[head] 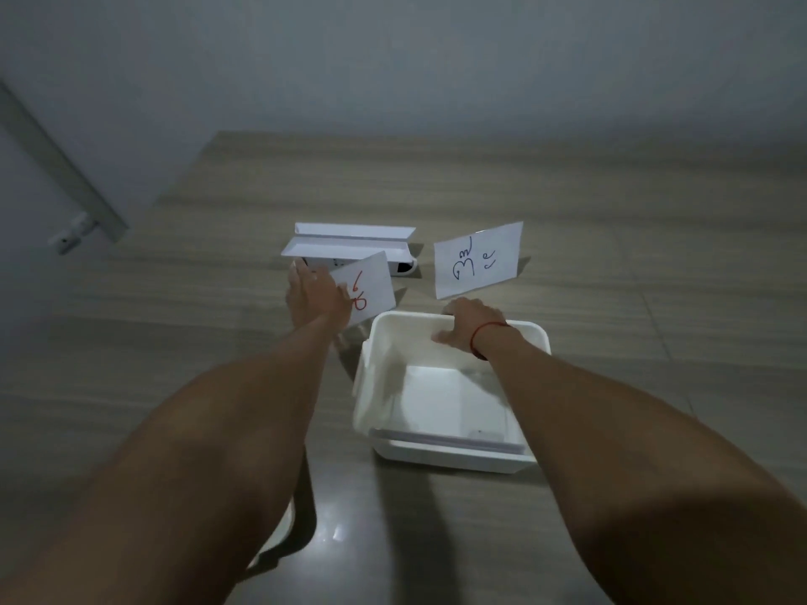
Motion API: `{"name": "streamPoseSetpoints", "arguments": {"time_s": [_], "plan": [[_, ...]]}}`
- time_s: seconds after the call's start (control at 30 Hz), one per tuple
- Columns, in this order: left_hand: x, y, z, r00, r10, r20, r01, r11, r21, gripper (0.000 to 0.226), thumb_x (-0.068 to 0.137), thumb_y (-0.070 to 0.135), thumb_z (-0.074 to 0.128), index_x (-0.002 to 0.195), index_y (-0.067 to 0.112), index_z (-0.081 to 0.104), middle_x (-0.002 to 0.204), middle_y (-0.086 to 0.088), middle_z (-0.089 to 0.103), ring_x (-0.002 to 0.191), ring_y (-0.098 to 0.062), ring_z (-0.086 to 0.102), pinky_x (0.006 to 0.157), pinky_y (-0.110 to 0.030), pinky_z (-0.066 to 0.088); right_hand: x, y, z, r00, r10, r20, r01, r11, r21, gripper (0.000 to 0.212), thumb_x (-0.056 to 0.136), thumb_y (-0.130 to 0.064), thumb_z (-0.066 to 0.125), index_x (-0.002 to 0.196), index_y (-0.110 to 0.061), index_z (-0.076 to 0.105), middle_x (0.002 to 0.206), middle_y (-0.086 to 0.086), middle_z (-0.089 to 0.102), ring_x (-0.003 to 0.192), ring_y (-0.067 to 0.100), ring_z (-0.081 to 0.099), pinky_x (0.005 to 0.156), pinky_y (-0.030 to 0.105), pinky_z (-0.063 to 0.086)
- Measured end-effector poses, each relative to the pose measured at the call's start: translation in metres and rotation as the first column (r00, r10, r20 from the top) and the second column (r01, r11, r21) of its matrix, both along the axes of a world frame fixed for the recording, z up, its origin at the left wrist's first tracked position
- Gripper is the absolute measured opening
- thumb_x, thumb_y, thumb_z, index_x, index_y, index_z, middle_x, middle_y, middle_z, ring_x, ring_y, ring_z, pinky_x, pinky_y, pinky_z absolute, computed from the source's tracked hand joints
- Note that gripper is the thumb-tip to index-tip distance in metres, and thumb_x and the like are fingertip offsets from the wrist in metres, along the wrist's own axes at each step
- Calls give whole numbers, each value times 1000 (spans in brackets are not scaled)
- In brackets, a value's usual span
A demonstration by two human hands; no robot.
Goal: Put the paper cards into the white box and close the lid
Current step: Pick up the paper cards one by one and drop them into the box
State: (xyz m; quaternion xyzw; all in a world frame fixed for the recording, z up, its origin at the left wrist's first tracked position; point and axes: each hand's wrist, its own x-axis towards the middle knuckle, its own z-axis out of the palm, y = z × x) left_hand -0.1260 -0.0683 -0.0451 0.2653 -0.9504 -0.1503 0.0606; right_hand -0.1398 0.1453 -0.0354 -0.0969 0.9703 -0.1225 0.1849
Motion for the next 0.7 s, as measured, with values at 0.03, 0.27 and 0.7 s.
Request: {"name": "streamPoseSetpoints", "arguments": {"time_s": [0.03, 0.27, 0.7], "plan": [[-5, -5, -5, 1000, -24, 4, 25, 999, -28, 51, 95, 33, 49, 136, 5, 43, 154, -19, 28, 146, -31, 20, 116, -44, 25, -2, -1, -2, 1000, 14, -4, -14, 1000, 15, 46, 80, -46, 66, 118, -18, 60, 123, 8, 62, 115, 28, 58, 91, 34, 41], [-16, -19, -24, 998, -44, 49, 49, 993, -105, 25, 94, 26, 47, 110, 11, 59, 113, -19, 62, 109, -35, 56, 97, -43, 40, -12, -5, -10, 999, 37, -36, -34, 997, 68, 56, 71, -54, 72, 111, -16, 61, 117, 8, 64, 108, 29, 61, 80, 31, 40], [0, -12, 15, 965, -215, -150, 166, 944, -284, 21, 88, 12, 53, 108, 8, 57, 109, -14, 59, 103, -32, 52, 87, -40, 39, 10, 17, 6, 993, -56, -106, 64, 995, 82, 36, 87, -33, 63, 120, -18, 60, 124, 5, 63, 119, 25, 56, 101, 37, 37]]}}
